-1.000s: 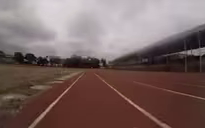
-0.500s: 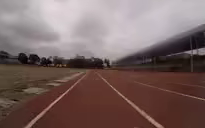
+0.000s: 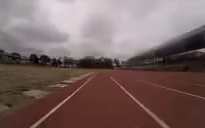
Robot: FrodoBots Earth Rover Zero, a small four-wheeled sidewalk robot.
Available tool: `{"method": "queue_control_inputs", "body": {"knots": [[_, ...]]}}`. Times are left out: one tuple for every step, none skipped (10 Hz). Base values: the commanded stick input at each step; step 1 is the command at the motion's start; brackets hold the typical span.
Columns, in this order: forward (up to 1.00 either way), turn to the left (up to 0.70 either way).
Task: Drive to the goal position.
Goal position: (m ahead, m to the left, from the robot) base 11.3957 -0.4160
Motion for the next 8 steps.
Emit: {"method": "queue_control_inputs", "body": {"knots": [[1.00,0.00],[1.00,0.00],[1.00,0.00],[1.00,0.00],[1.00,0.00],[1.00,0.00],[1.00,0.00],[1.00,0.00]]}}
